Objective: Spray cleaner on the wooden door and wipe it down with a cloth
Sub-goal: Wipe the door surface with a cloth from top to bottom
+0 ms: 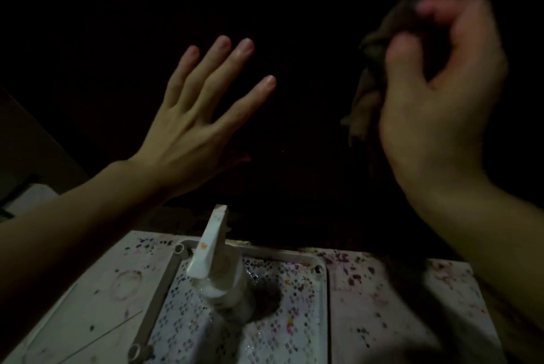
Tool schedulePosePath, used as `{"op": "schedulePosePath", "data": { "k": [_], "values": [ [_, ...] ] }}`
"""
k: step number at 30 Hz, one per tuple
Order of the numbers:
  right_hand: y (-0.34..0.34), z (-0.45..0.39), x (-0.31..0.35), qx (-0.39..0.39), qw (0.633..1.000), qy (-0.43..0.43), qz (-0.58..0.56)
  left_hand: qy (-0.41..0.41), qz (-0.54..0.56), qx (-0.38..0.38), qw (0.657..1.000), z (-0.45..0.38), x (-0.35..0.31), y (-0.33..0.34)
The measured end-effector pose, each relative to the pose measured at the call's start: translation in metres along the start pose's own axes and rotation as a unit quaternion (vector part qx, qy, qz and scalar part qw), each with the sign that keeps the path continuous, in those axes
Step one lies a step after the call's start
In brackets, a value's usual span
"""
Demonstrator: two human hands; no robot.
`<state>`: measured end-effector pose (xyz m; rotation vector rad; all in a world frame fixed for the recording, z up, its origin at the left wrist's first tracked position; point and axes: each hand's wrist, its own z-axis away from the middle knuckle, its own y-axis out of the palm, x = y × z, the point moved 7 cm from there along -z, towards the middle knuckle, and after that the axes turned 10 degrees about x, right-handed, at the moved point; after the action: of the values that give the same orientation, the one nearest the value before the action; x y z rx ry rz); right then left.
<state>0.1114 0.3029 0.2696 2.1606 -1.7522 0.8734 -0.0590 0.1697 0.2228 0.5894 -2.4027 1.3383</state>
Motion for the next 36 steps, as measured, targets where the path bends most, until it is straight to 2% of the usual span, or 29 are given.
{"op": "schedulePosePath", "data": {
  "k": [2,3,6,9,12,14,15,16,17,19,20,21,23,26,27,29,32,36],
  "values": [
    [0.018,-0.015,0.02,0.031,0.981,-0.158,0.107,0.004,0.011,-0.001,1.0,0.007,0.001,0.001],
    [0.031,-0.014,0.026,0.06,0.956,-0.234,0.164,0.006,0.017,-0.001,1.0,0.01,0.001,0.001],
    [0.076,0.014,0.031,0.178,0.85,-0.425,0.257,0.01,0.036,-0.002,0.999,0.021,0.004,-0.001],
    [0.114,0.062,0.012,0.346,0.746,-0.492,0.285,0.013,0.06,-0.001,0.998,0.028,0.006,-0.001],
    [0.136,0.111,-0.019,0.484,0.645,-0.509,0.302,0.016,0.066,0.016,0.998,0.033,0.007,0.002],
    [0.135,0.123,-0.03,0.543,0.609,-0.49,0.307,0.012,0.062,0.021,0.998,0.034,0.01,0.002],
    [0.131,0.119,-0.03,0.545,0.62,-0.475,0.305,0.006,0.059,0.019,0.998,0.035,0.014,0.0],
    [0.124,0.109,-0.024,0.524,0.654,-0.457,0.298,-0.004,0.055,0.013,0.998,0.037,0.018,-0.002],
    [0.115,0.093,-0.015,0.479,0.707,-0.434,0.287,-0.019,0.051,0.004,0.999,0.04,0.024,-0.005],
    [0.092,0.05,0.009,0.34,0.828,-0.366,0.255,-0.068,0.047,-0.022,0.996,0.046,0.037,-0.011],
    [0.081,0.028,0.023,0.268,0.875,-0.328,0.235,-0.1,0.05,-0.036,0.993,0.049,0.045,-0.015],
    [0.073,0.01,0.037,0.201,0.907,-0.298,0.22,-0.13,0.055,-0.047,0.989,0.053,0.053,-0.018],
    [0.07,-0.024,0.059,0.083,0.938,-0.272,0.201,-0.171,0.061,-0.055,0.982,0.059,0.066,-0.022],
    [0.088,-0.062,0.087,-0.023,0.943,-0.293,0.153,-0.207,0.061,-0.05,0.975,0.067,0.079,-0.022],
    [0.097,-0.067,0.098,-0.035,0.934,-0.326,0.144,-0.218,0.061,-0.049,0.973,0.069,0.081,-0.022],
    [0.121,-0.063,0.115,-0.017,0.896,-0.395,0.203,-0.232,0.066,-0.047,0.969,0.069,0.083,-0.021],
    [0.153,-0.021,0.107,0.068,0.833,-0.472,0.281,-0.239,0.08,-0.048,0.966,0.064,0.082,-0.024],
    [0.172,0.061,0.043,0.292,0.747,-0.512,0.308,-0.188,0.071,-0.01,0.979,0.048,0.063,-0.018]
  ]
}}
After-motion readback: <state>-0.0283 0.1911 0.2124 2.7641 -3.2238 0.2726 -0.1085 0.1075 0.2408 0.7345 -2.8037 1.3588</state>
